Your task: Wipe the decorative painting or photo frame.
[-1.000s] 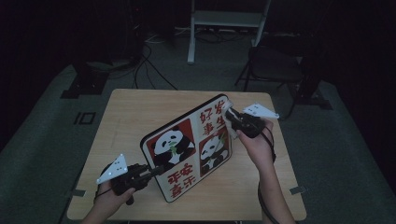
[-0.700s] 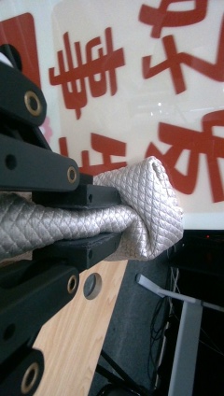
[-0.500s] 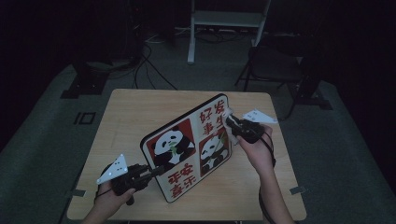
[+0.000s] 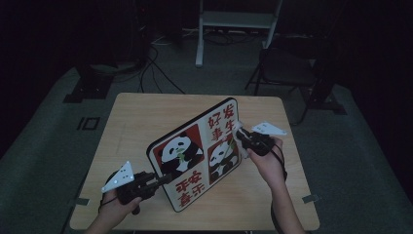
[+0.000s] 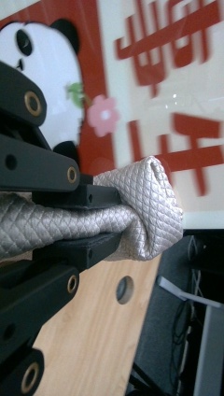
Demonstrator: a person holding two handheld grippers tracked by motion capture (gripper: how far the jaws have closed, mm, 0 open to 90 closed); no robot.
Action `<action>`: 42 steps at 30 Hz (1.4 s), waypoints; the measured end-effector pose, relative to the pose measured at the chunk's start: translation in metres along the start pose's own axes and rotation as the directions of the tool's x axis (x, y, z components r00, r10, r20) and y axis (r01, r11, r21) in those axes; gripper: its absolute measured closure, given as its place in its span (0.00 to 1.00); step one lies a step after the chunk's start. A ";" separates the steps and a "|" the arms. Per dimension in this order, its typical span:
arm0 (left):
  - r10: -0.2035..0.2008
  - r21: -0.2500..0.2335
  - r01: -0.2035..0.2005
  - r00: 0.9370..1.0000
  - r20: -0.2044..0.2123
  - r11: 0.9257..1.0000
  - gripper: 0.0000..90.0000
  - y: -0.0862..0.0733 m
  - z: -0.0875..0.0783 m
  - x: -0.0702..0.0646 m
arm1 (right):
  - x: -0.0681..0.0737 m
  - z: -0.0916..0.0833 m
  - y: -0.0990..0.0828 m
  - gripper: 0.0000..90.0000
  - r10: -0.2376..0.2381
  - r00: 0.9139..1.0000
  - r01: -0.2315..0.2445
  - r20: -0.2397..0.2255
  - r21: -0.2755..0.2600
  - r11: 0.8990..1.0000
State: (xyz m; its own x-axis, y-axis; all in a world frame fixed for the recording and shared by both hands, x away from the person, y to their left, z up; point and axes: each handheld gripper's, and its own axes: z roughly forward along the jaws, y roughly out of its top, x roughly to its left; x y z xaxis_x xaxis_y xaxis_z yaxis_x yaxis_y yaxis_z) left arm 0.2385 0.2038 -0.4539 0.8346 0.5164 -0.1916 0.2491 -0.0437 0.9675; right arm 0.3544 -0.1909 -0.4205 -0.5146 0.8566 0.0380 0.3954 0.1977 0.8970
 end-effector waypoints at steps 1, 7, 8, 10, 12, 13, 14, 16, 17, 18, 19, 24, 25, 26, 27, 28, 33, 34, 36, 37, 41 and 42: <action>-0.004 0.000 0.004 1.000 0.003 1.000 0.84 0.000 0.000 0.000 | 0.000 0.001 -0.003 0.87 -0.001 1.000 0.001 0.002 0.006 1.000; 0.003 0.002 -0.003 1.000 0.005 1.000 0.83 0.000 0.001 0.000 | -0.002 0.006 -0.016 0.87 0.010 1.000 -0.010 0.000 0.040 0.999; 0.000 0.001 0.000 1.000 0.006 1.000 0.83 0.000 0.001 0.000 | -0.003 0.006 -0.017 0.87 0.011 1.000 -0.011 0.001 0.043 0.999; 0.002 0.002 -0.002 1.000 0.006 1.000 0.83 0.000 0.001 0.000 | -0.003 0.007 -0.020 0.87 0.012 1.000 -0.012 0.003 0.052 0.999; -0.001 0.002 0.001 1.000 0.009 1.000 0.83 0.000 0.001 0.000 | -0.003 0.007 -0.022 0.87 0.011 1.000 -0.012 0.004 0.057 0.998; 0.001 0.001 -0.001 1.000 0.007 1.000 0.83 0.000 0.001 0.000 | -0.003 0.009 -0.025 0.87 0.010 1.000 -0.010 0.005 0.067 0.998; 0.000 0.001 0.000 1.000 0.010 1.000 0.83 -0.001 0.001 0.000 | -0.004 0.009 -0.027 0.87 0.012 1.000 -0.012 0.005 0.072 0.997; 0.001 0.001 -0.001 1.000 0.008 1.000 0.83 0.000 0.001 0.000 | -0.004 0.011 -0.030 0.87 0.015 1.000 -0.015 0.004 0.079 0.997; -0.002 0.002 0.002 1.000 0.010 1.000 0.83 0.000 0.001 0.000 | -0.005 0.011 -0.032 0.87 0.014 1.000 -0.014 0.004 0.085 0.996; -0.002 0.002 0.002 1.000 0.009 1.000 0.83 0.000 0.001 0.000 | -0.005 0.012 -0.033 0.87 0.016 1.000 -0.016 0.004 0.089 0.996; -0.001 0.001 0.001 1.000 0.009 1.000 0.83 0.000 0.001 0.000 | -0.006 0.012 -0.034 0.87 0.019 1.000 -0.020 0.002 0.091 0.996; 0.002 0.002 -0.002 1.000 0.017 1.000 0.82 -0.001 0.002 0.000 | -0.006 0.015 -0.040 0.87 0.014 1.000 -0.014 0.008 0.116 0.993; 0.004 0.000 -0.004 1.000 0.015 1.000 0.82 -0.001 0.002 0.000 | -0.006 0.015 -0.042 0.87 0.015 1.000 -0.016 0.007 0.122 0.992; 0.003 0.001 -0.003 1.000 0.018 1.000 0.82 -0.001 0.002 0.000 | -0.006 0.016 -0.043 0.87 0.019 1.000 -0.019 0.006 0.126 0.992; 0.004 0.001 -0.004 1.000 0.013 1.000 0.82 -0.001 0.002 -0.001 | -0.007 0.017 -0.045 0.87 0.022 1.000 -0.022 0.004 0.131 0.991; 0.004 0.001 -0.004 1.000 0.014 1.000 0.82 -0.001 0.002 -0.001 | -0.007 0.017 -0.047 0.87 0.025 1.000 -0.026 0.005 0.134 0.991; 0.005 0.001 -0.005 1.000 0.011 1.000 0.82 -0.001 0.002 -0.001 | -0.008 0.020 -0.053 0.87 0.031 1.000 -0.032 0.004 0.157 0.987; 0.003 0.000 -0.003 1.000 0.013 1.000 0.82 -0.001 0.002 -0.001 | -0.009 0.021 -0.054 0.87 0.028 1.000 -0.028 0.004 0.161 0.987; 0.002 0.000 -0.002 1.000 0.011 1.000 0.82 -0.001 0.002 -0.001 | -0.009 0.022 -0.056 0.87 0.030 1.000 -0.031 0.004 0.168 0.985; 0.001 0.000 -0.001 1.000 0.013 1.000 0.82 -0.001 0.002 -0.001 | -0.009 0.022 -0.057 0.87 0.029 1.000 -0.030 0.005 0.171 0.985; 0.007 0.002 -0.008 1.000 0.013 1.000 0.81 -0.001 0.002 -0.002 | -0.009 0.024 -0.061 0.87 0.026 1.000 -0.027 0.009 0.191 0.981; 0.006 0.003 -0.006 1.000 0.013 1.000 0.81 -0.001 0.002 -0.002 | -0.009 0.025 -0.062 0.87 0.023 1.000 -0.024 0.010 0.199 0.980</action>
State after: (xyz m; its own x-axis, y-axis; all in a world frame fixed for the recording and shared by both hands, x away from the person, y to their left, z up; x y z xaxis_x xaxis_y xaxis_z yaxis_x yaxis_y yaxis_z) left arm 0.2379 0.2012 -0.4546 0.8423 0.5051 -0.1882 0.2461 -0.0496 0.9680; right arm 0.3534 -0.1988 -0.4878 -0.4975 0.8658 0.0538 0.5511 0.2675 0.7904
